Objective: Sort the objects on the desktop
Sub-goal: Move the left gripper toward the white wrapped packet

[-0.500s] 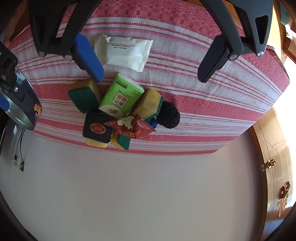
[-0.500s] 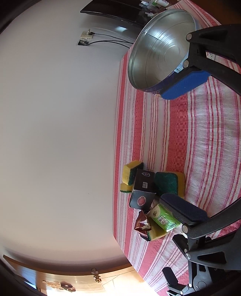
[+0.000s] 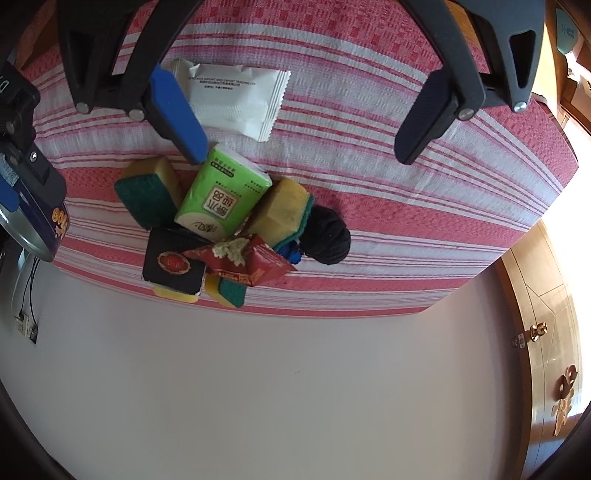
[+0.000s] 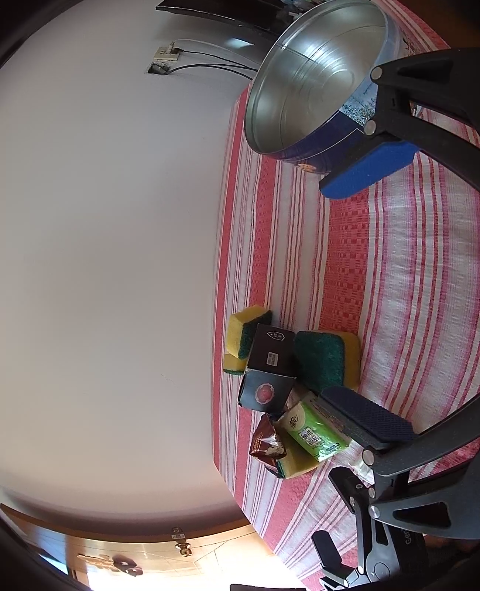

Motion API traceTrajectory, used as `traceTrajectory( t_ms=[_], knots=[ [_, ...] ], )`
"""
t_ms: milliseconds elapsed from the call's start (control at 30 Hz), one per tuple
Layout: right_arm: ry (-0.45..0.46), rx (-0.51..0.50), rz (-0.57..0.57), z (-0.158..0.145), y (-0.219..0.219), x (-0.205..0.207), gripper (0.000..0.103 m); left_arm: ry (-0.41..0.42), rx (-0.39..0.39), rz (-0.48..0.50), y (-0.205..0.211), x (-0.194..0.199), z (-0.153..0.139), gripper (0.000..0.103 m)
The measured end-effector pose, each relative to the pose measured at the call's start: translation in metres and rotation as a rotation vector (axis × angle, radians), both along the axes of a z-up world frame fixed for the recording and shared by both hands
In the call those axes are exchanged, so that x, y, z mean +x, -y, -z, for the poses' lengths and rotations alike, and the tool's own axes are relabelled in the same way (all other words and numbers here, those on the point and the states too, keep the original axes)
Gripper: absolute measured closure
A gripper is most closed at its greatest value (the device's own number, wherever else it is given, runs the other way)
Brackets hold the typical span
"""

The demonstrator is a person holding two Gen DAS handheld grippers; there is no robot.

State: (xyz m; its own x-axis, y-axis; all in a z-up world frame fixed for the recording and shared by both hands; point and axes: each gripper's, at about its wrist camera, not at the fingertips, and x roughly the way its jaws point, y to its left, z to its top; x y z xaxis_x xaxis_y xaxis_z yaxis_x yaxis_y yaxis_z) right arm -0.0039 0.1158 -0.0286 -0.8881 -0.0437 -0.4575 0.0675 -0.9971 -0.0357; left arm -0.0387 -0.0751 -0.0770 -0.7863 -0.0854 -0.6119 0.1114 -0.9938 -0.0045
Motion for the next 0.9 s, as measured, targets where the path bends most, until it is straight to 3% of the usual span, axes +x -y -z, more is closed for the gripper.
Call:
traceTrajectory(
  t_ms=[700, 900],
  knots=[
    [-0.01, 0.001, 0.006, -0.002, -0.007, 0.002, 0.001, 0.042, 0.001, 0.1, -0.008, 0.013, -0.002, 0.001],
    [0.006, -0.023, -0.005, 0.0, -0.013, 0.001, 0.001, 0.077, -0.02, 0.144, -0.019, 0.004, 0.005, 0.007]
  ],
)
